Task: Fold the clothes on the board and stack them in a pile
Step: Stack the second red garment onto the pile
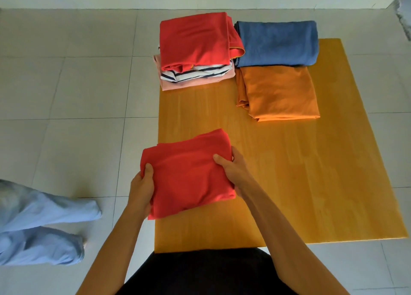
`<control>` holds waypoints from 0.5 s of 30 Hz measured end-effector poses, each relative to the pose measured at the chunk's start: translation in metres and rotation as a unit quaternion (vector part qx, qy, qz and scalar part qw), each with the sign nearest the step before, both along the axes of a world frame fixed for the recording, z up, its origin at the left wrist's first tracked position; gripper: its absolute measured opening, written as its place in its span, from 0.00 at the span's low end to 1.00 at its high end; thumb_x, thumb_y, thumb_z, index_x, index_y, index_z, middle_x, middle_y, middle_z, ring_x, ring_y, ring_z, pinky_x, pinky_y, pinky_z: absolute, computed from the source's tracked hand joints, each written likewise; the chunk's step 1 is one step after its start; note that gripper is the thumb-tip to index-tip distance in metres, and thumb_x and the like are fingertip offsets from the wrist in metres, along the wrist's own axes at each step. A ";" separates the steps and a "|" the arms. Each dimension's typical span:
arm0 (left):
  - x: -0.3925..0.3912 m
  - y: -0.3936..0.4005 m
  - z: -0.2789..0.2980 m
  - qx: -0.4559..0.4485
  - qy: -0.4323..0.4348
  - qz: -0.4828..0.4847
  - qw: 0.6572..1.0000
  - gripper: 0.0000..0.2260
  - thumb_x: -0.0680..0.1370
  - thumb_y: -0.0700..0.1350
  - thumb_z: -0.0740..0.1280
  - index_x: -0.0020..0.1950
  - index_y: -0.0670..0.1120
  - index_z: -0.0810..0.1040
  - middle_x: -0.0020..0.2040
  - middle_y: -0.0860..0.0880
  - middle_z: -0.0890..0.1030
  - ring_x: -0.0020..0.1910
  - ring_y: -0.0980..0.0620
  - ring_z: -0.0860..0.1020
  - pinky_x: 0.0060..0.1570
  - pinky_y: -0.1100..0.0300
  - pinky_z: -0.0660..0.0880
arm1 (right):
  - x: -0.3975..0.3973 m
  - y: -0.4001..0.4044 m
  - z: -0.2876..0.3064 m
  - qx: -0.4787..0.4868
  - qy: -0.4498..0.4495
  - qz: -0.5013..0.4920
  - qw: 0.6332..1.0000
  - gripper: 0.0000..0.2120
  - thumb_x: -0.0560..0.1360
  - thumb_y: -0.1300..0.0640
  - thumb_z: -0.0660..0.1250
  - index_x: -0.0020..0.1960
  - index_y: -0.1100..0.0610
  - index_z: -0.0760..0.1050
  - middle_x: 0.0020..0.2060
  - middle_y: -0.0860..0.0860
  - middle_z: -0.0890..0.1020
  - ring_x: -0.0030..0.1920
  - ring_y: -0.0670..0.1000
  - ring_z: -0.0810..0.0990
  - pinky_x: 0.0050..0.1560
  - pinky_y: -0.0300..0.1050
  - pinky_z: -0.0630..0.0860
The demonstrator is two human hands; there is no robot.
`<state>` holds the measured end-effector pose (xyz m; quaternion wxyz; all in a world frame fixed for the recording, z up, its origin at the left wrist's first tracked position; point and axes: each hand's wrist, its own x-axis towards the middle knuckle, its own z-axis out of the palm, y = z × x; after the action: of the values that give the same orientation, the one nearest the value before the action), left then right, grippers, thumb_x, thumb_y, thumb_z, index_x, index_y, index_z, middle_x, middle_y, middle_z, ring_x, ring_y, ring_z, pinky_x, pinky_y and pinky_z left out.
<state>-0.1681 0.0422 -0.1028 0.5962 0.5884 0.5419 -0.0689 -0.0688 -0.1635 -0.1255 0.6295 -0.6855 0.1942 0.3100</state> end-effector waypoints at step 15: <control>0.185 0.054 0.068 0.032 -0.162 -0.004 0.986 0.13 0.76 0.64 0.61 0.47 0.56 0.77 0.49 0.53 0.81 0.49 0.49 0.80 0.51 0.49 0.77 | 0.191 0.031 0.093 0.095 -0.055 -0.034 0.993 0.14 0.75 0.56 0.75 0.59 0.59 0.82 0.51 0.55 0.88 0.52 0.55 0.87 0.53 0.52 0.84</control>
<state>0.0170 0.0959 -0.0351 0.6565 0.6129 0.4376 0.0425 0.1220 -0.1329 -0.0328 0.7114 -0.6319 0.1521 0.2673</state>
